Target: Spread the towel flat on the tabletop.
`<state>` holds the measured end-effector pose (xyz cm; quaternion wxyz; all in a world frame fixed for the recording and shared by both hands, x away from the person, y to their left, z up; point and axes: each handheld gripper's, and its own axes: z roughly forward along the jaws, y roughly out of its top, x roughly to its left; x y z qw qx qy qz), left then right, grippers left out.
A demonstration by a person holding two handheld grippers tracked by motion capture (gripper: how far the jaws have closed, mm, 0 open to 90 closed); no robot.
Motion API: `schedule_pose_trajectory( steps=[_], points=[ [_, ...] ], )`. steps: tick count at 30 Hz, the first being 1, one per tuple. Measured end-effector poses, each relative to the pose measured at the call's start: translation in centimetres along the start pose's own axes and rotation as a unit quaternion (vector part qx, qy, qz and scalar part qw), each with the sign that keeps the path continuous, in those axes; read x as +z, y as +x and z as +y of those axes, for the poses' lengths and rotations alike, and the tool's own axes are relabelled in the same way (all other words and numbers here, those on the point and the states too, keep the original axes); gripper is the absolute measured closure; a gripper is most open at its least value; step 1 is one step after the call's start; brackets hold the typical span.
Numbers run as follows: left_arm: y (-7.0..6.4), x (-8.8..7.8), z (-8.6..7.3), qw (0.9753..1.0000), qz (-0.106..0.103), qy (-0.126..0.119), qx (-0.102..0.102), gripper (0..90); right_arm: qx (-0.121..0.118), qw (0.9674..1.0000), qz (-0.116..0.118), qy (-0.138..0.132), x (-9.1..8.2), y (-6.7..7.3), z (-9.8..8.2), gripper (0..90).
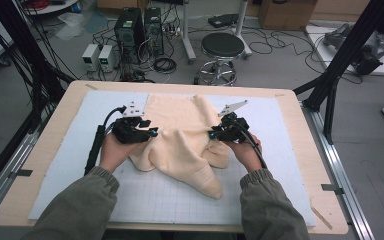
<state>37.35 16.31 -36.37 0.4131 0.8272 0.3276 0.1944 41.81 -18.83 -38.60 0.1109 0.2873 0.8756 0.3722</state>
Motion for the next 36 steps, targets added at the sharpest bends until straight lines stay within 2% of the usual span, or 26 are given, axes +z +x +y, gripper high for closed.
schedule_pose_trajectory(
  steps=[4, 6, 8, 11, 13, 15, 18, 20, 21, 24, 25, 26, 27, 32, 36],
  points=[
    [-1.2, -2.3, -1.8, 0.9998, -0.009, -0.013, 0.008, 53.3, -0.025, 0.9989, 0.006, -0.039, -2.8, 1.7, 0.2, 66.4],
    [-2.1, -2.9, -2.8, 0.9997, -0.013, -0.01, 0.017, 52.9, -0.042, 0.998, 0.009, -0.047, -3.9, 2.8, 0.0, 65.1],
    [-3.3, -3.2, -4.3, 0.9993, -0.023, -0.005, 0.028, 52.6, -0.054, 0.9965, 0.026, -0.058, -4.6, 4.0, -0.6, 63.3],
    [-4.6, -3.0, -5.8, 0.9988, -0.035, 0.007, 0.034, 52.5, -0.071, 0.9951, 0.048, -0.05, -5.0, 5.8, -1.7, 58.4],
    [-5.1, -2.6, -6.7, 0.9981, -0.044, 0.018, 0.038, 52.5, -0.074, 0.9946, 0.067, -0.031, -4.8, 6.7, -2.0, 54.6],
    [-5.4, -2.1, -7.4, 0.9976, -0.042, 0.032, 0.045, 52.1, -0.09, 0.9919, 0.082, -0.037, -4.7, 7.8, -2.6, 52.4],
    [-5.3, -1.0, -8.0, 0.9972, -0.036, 0.055, 0.035, 53.5, -0.093, 0.9894, 0.108, -0.024, -4.1, 8.8, -3.7, 49.9],
    [-5.2, -0.4, -8.1, 0.9964, -0.028, 0.072, 0.034, 59.1, -0.097, 0.9889, 0.113, -0.005, -3.3, 9.4, -4.4, 49.9],
    [-5.3, 0.0, -8.1, 0.9959, -0.028, 0.077, 0.037, 65.3, -0.099, 0.9887, 0.112, 0.0, -2.9, 9.5, -4.6, 50.6],
    [-5.5, -0.1, -7.9, 0.996, -0.026, 0.073, 0.045, 79.2, -0.096, 0.9879, 0.121, 0.012, -1.7, 9.6, -5.0, 67.6],
    [-5.5, -0.3, -7.8, 0.9959, -0.028, 0.073, 0.045, 82.2, -0.101, 0.9868, 0.125, 0.017, -1.6, 9.8, -5.0, 74.7],
    [-5.5, -0.6, -7.6, 0.9959, -0.029, 0.07, 0.048, 83.3, -0.111, 0.9858, 0.126, 0.014, -1.6, 9.9, -4.9, 79.3],
    [-5.5, -1.0, -7.5, 0.9962, -0.029, 0.066, 0.049, 83.9, -0.11, 0.9854, 0.129, 0.013, -1.8, 10.1, -4.7, 82.6],
    [-5.2, -4.7, -5.8, 0.9978, -0.025, 0.024, 0.056, 84.6, -0.129, 0.9831, 0.129, -0.012, -3.8, 10.7, -3.7, 84.7],
    [-4.2, -8.6, -3.7, 0.9978, -0.013, -0.012, 0.064, 84.8, -0.133, 0.9822, 0.126, -0.04, -5.9, 11.2, -2.5, 84.8]
  ],
)
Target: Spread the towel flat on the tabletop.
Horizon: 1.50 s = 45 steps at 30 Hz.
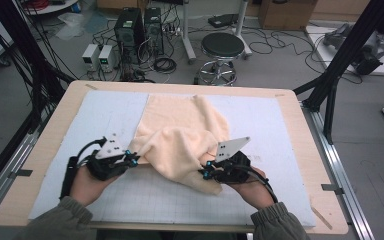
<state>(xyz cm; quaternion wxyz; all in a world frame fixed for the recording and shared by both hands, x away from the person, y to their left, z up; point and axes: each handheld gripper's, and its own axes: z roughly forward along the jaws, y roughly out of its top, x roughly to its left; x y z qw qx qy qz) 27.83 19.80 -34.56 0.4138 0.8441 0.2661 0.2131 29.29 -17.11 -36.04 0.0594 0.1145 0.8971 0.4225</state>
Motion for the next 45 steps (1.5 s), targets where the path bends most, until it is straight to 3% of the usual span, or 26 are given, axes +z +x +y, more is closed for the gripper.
schedule_pose_trajectory(
  steps=[4, 7, 12, 16, 19, 25, 28, 31, 33, 39, 43, 45],
  points=[
    [2.1, -2.2, 1.2, 0.9997, 0.021, -0.008, -0.003, 84.8, -0.013, 0.9996, -0.018, -0.017, -1.4, 0.0, 1.2, 84.8],
    [4.2, -1.4, 1.2, 0.9991, 0.029, 0.005, -0.03, 84.8, -0.001, 0.9991, -0.038, -0.021, -1.7, -1.0, 1.4, 84.9],
    [7.4, 4.0, 0.7, 0.9953, 0.057, 0.053, -0.057, 84.7, 0.043, 0.9956, -0.083, -0.007, -0.3, -4.4, 0.5, 84.8],
    [9.1, 8.8, -0.1, 0.9888, 0.07, 0.095, -0.091, 82.8, 0.093, 0.9903, -0.104, 0.004, 1.5, -7.7, -0.6, 84.7],
    [9.3, 9.8, -0.5, 0.9856, 0.078, 0.112, -0.1, 67.6, 0.112, 0.9885, -0.1, 0.016, 2.4, -9.0, -1.4, 82.5],
    [8.3, 6.8, 0.0, 0.9916, 0.072, 0.063, -0.086, 54.8, 0.115, 0.9887, -0.096, 0.004, 1.5, -8.7, -1.6, 68.6],
    [6.7, 5.3, -0.1, 0.9951, 0.059, 0.034, -0.072, 52.3, 0.106, 0.9897, -0.097, 0.003, 0.8, -8.0, -1.5, 64.5],
    [4.7, 5.4, -0.5, 0.9973, 0.033, 0.025, -0.061, 52.1, 0.097, 0.9905, -0.097, 0.008, 0.2, -7.3, -1.4, 63.0],
    [3.0, 6.1, -0.9, 0.9983, 0.009, 0.019, -0.055, 52.1, 0.091, 0.9912, -0.095, 0.012, 0.2, -7.1, -1.4, 62.3],
    [-0.5, 9.7, -0.9, 0.9977, -0.049, 0.041, -0.025, 50.0, 0.09, 0.9913, -0.092, 0.025, 0.7, -7.2, -1.4, 60.5],
    [-1.3, 12.0, -0.9, 0.9968, -0.048, 0.06, -0.018, 52.6, 0.089, 0.991, -0.096, 0.027, 0.7, -7.3, -1.5, 59.2],
    [-1.6, 12.6, -1.0, 0.9965, -0.043, 0.071, -0.01, 65.3, 0.085, 0.9911, -0.098, 0.028, 0.6, -7.3, -1.6, 58.6]
  ],
)
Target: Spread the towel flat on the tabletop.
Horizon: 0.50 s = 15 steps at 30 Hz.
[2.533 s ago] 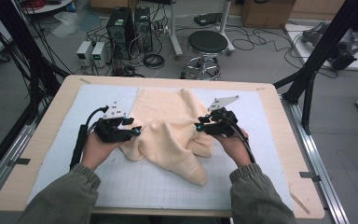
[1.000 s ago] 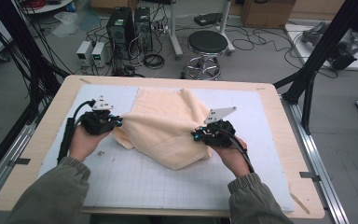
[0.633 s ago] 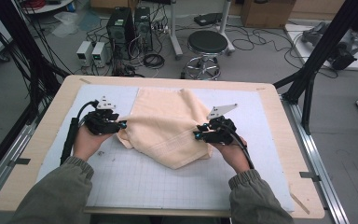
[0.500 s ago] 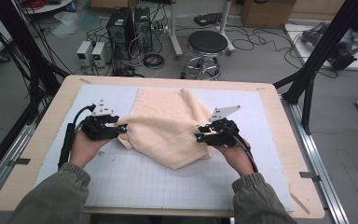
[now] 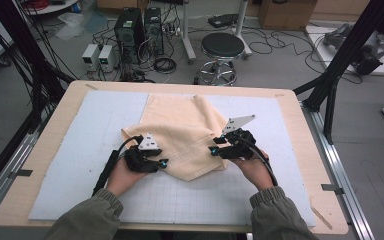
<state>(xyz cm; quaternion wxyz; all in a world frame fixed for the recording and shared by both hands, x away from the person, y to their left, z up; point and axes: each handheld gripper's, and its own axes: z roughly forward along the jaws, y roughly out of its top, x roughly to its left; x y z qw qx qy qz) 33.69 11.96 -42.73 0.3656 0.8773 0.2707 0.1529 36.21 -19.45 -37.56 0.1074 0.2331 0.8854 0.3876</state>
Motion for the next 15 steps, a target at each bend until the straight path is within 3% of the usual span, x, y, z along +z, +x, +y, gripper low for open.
schedule_pose_trajectory(
  steps=[3, 6, 9, 15],
  points=[
    [-0.4, 0.0, 0.3, 0.9999, 0.006, -0.002, 0.011, 81.5, -0.003, 1.0, -0.001, -0.001, -0.2, 0.1, 0.0, 58.0],
    [-0.7, -1.4, 0.5, 0.9998, 0.006, -0.015, 0.013, 85.0, -0.009, 0.9999, -0.005, -0.004, -0.6, 0.3, 0.0, 57.4],
    [-0.9, -4.2, 0.4, 0.9991, 0.008, -0.033, 0.026, 85.8, -0.016, 0.9998, -0.006, -0.014, -1.3, 0.8, 0.1, 57.0],
    [-0.2, -11.4, -1.0, 0.9965, 0.032, -0.076, 0.014, 86.1, -0.027, 0.9992, -0.008, -0.029, -2.5, 1.7, 0.2, 56.8]
  ],
)
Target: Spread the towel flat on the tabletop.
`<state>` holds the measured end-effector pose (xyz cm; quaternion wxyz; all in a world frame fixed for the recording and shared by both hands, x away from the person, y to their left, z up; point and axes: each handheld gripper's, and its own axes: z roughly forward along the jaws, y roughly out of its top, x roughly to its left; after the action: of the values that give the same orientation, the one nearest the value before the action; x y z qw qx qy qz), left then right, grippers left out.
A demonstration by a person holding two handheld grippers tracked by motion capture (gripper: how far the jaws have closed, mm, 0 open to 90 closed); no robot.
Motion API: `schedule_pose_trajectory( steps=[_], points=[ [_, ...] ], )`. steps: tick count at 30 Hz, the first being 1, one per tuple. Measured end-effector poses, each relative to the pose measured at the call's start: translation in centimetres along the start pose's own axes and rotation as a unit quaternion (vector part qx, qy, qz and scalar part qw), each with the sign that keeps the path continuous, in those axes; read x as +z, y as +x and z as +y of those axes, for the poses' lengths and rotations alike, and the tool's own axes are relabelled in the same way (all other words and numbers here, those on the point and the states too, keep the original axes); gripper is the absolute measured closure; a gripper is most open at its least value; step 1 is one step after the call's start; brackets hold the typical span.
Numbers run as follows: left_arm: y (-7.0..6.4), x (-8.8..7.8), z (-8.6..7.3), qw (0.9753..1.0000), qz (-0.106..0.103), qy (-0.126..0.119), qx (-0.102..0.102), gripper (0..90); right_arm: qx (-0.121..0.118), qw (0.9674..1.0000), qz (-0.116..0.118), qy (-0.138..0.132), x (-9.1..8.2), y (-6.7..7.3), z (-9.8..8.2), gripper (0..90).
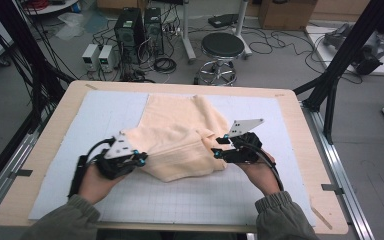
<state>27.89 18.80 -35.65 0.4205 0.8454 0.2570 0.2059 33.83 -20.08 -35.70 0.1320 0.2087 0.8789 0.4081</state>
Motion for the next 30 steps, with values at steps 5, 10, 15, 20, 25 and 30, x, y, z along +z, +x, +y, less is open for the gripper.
schedule_pose_trajectory(
  steps=[5, 10, 15, 20, 25, 30],
  points=[
    [3.4, -3.2, -1.8, 0.9984, 0.046, 0.014, -0.028, 86.1, -0.021, 0.9997, 0.013, 0.006, 0.9, 1.0, 0.6, 56.8],
    [5.5, -1.6, -5.0, 0.9939, 0.047, 0.058, -0.082, 85.2, -0.032, 0.9986, 0.036, 0.02, 2.9, 1.6, 1.0, 56.9],
    [5.7, 0.9, -6.0, 0.9927, 0.051, 0.077, -0.078, 85.0, -0.033, 0.998, 0.045, 0.029, 5.7, 1.5, 1.5, 56.8],
    [5.5, 1.4, -5.2, 0.9953, 0.033, 0.057, -0.071, 84.9, -0.043, 0.9981, 0.037, 0.025, 8.3, 1.1, 2.2, 55.0],
    [4.1, 1.0, -4.3, 0.9976, 0.018, 0.044, -0.051, 85.2, -0.043, 0.9968, 0.043, 0.051, 10.8, 0.4, 1.7, 79.8],
    [3.1, 0.3, -3.1, 0.9991, 0.009, 0.023, -0.034, 85.5, -0.044, 0.997, 0.051, 0.039, 8.8, 0.1, 1.9, 86.1]
  ],
)
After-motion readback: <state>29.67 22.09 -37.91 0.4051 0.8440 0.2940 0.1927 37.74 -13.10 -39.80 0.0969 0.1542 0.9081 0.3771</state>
